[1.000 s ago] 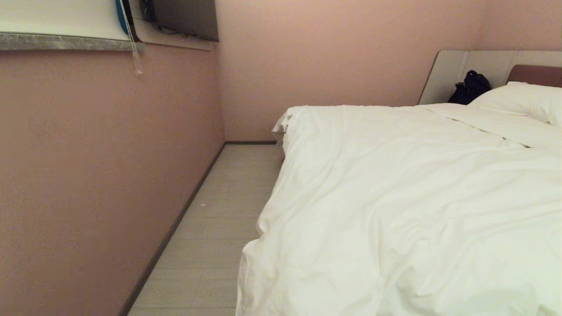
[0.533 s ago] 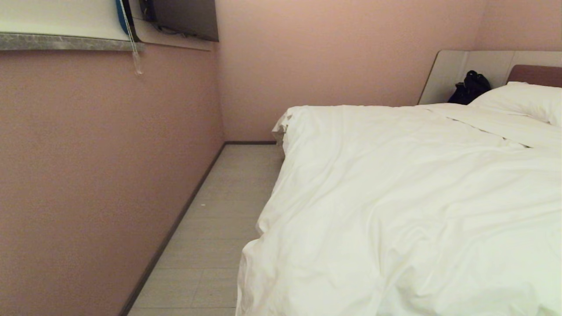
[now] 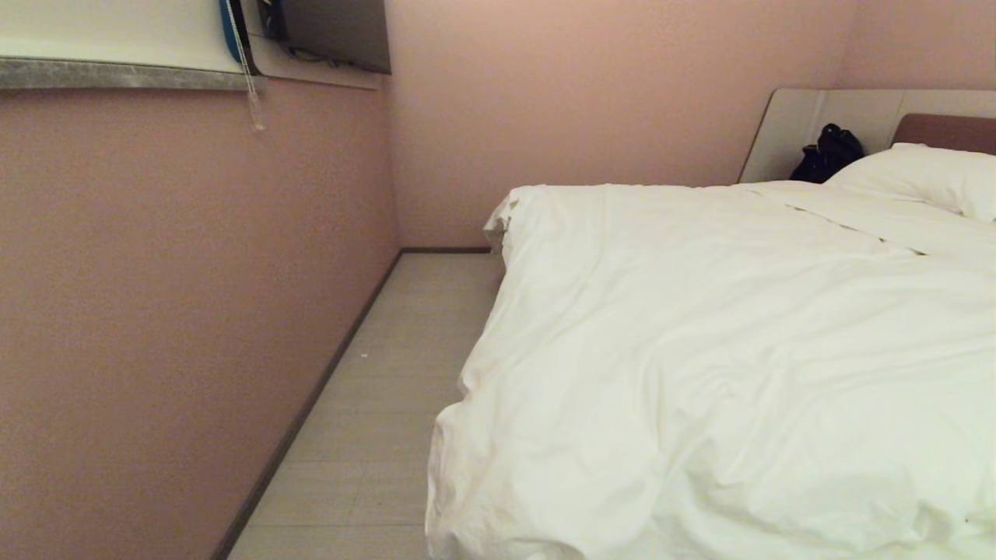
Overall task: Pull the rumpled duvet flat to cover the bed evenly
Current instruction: Flatten the corners of the folded blanket
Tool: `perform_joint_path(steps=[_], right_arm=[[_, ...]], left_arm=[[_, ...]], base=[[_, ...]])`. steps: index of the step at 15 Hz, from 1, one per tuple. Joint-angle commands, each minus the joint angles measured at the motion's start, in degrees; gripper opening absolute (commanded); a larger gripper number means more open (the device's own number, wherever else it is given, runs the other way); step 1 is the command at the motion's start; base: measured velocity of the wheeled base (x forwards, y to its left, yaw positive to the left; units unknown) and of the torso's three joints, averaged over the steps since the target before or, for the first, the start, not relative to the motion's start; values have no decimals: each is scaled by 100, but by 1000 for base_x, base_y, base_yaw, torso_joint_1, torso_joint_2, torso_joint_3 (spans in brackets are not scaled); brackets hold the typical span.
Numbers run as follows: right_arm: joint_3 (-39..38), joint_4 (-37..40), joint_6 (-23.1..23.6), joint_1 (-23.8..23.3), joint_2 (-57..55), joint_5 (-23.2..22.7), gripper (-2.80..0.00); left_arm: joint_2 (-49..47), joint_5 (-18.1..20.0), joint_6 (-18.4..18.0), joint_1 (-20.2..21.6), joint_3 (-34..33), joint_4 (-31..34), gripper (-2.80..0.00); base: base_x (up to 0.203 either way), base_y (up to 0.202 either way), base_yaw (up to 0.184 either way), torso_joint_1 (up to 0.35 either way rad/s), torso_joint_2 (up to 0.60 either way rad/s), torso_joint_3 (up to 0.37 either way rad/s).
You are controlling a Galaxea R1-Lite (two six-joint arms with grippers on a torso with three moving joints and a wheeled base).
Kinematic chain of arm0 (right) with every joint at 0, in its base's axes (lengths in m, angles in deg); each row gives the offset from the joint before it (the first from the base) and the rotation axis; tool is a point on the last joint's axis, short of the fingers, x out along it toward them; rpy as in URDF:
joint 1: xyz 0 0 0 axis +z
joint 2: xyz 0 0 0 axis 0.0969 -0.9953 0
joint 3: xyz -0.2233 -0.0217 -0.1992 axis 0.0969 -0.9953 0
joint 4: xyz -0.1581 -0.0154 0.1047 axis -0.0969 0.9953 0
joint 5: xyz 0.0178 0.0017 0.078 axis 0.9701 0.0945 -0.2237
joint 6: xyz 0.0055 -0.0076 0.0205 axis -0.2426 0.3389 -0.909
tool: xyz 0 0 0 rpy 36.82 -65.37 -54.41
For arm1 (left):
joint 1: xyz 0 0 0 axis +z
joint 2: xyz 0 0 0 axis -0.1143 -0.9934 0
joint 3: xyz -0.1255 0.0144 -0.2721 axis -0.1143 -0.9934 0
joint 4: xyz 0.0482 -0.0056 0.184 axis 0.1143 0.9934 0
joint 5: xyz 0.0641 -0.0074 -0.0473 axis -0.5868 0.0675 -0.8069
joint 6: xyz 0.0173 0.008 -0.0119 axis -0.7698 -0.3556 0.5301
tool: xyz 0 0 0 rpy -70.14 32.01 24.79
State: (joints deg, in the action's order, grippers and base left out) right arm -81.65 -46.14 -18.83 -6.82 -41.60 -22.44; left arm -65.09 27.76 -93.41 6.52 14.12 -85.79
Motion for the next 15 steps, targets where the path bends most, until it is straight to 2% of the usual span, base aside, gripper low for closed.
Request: perform_joint_path(steps=[1,13,15], right_arm=[[0,-2,4,3,-7,-3,-280],[0,6,-13,-6,0,-3,-280],[0,6,-14,2,0,5,-280]], left_arm=[[-9,1,1,-13,0,2,-280],[-9,1,10,-4,0,2,-280],[-17,1,9,-4,0,2,-280]], base=[[-190,0,-3,3,2,2],[-193,0,0,2,3,2],[-105,0,1,-7,-1,1]])
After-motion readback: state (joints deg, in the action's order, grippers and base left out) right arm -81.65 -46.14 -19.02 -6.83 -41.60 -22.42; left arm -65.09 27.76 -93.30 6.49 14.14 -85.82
